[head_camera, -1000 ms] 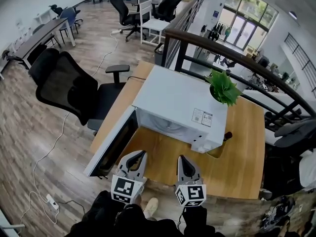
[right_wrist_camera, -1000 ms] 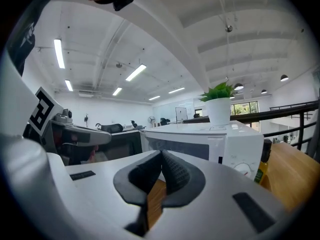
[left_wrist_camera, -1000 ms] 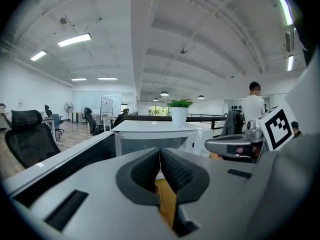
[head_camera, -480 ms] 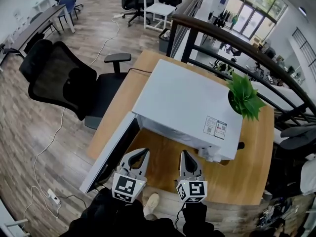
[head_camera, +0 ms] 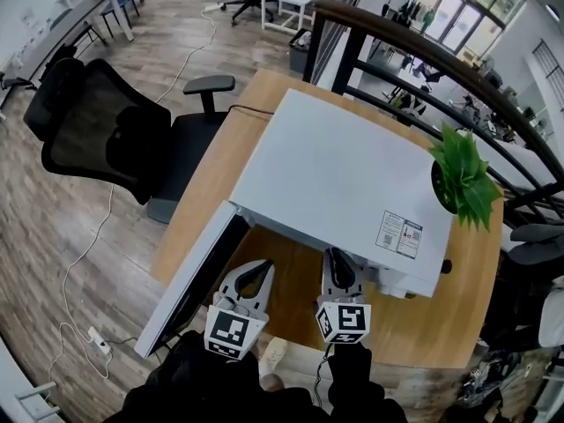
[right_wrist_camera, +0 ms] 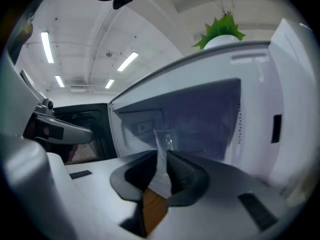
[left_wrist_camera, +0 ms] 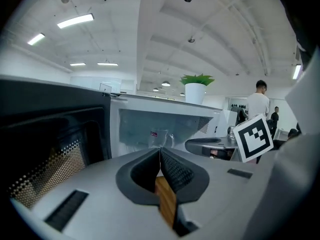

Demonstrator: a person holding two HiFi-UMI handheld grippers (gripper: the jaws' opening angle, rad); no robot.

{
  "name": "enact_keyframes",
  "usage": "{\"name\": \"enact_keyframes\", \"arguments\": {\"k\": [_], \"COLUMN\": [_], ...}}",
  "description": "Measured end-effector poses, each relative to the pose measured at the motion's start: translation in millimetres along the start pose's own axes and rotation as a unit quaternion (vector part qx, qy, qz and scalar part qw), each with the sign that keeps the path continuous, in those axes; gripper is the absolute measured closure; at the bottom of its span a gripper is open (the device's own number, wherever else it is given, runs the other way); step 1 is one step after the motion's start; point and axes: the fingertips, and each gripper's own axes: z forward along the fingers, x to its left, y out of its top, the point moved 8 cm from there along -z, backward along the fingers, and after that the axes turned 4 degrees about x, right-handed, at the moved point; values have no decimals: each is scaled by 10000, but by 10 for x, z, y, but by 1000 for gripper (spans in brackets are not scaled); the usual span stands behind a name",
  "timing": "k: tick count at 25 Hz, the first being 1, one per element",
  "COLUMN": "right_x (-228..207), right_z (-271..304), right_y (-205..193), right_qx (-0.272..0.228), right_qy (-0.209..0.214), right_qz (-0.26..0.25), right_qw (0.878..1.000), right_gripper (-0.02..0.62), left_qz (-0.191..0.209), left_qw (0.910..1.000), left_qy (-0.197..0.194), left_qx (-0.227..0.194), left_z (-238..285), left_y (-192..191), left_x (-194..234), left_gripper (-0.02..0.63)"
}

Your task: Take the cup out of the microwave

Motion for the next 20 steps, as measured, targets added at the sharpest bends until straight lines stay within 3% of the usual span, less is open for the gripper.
{"name": "enact_keyframes", "arguments": {"k": [1, 2, 11, 20], "right_x": [-14, -26, -114, -105], "right_z": [64, 121, 467, 667], "right_y": [-22, -39, -50, -9], "right_qx": [43, 81, 174, 160], "right_qy": [79, 138, 350, 510], "right_qz": [26, 29, -134, -255], "right_qw": [10000, 9999, 9991, 9982], "right_gripper": [480, 445, 380, 393], "left_qz": [-3, -8, -110, -124], "left_qw": [10000, 10000, 9999, 9999], "left_qy": [1, 2, 17, 18], "left_qx": [25, 46, 45, 43], "left_z": [22, 40, 103, 123], "left_y": [-19, -37, -71, -57], "left_x": [9, 18, 91, 139], "left_gripper": [581, 581, 581, 581]}}
